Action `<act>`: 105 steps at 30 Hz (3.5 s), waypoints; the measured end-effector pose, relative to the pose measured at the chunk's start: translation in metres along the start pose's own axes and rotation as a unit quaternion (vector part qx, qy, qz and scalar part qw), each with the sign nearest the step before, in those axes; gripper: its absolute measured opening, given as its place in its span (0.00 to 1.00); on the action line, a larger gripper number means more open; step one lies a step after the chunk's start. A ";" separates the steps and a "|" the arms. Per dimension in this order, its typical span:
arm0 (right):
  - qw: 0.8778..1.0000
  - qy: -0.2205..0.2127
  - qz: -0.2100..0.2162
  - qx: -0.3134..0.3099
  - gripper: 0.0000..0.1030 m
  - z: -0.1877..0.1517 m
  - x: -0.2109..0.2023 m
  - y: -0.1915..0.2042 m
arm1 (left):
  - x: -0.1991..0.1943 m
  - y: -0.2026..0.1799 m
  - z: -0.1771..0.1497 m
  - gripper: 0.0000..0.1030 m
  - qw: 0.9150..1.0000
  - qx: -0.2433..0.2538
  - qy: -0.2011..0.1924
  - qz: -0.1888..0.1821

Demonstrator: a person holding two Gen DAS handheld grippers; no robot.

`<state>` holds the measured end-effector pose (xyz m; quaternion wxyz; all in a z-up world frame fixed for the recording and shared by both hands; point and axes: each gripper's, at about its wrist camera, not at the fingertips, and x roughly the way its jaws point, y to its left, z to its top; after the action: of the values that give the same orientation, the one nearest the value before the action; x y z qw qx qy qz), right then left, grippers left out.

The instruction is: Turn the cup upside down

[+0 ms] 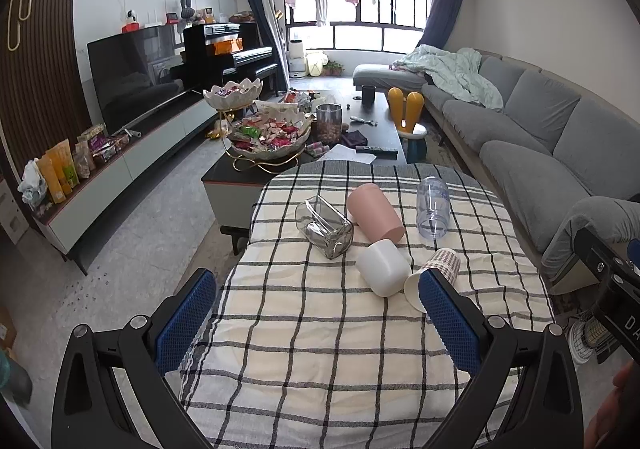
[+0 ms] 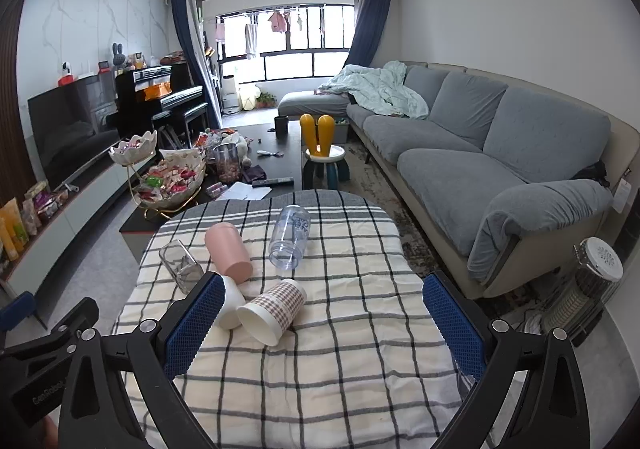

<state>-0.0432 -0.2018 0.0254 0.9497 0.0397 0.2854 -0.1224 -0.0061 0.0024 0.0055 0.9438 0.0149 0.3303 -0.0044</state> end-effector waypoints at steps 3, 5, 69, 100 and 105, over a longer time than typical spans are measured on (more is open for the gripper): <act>1.000 0.001 0.000 0.000 0.97 0.000 0.000 0.001 | -0.001 0.000 0.001 1.00 1.000 0.000 -0.001 0.000; 1.000 0.001 0.001 0.001 0.97 0.000 0.000 0.001 | -0.001 0.000 0.001 1.00 1.000 -0.001 0.000 0.000; 0.998 0.040 0.038 -0.030 0.97 0.020 0.067 0.041 | 0.044 0.031 0.022 1.00 0.997 -0.040 0.013 0.057; 0.929 0.207 0.180 -0.249 0.87 0.014 0.265 0.237 | 0.189 0.110 0.015 1.00 0.981 -0.114 0.098 0.126; 0.917 0.249 0.179 -0.256 0.85 0.003 0.295 0.250 | 0.210 0.116 0.012 1.00 0.980 -0.113 0.116 0.117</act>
<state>0.2600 -0.0219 -0.1336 0.8315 -0.1250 0.5228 0.1404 0.1676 0.1187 -0.1134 0.8888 -0.0527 0.4314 0.1456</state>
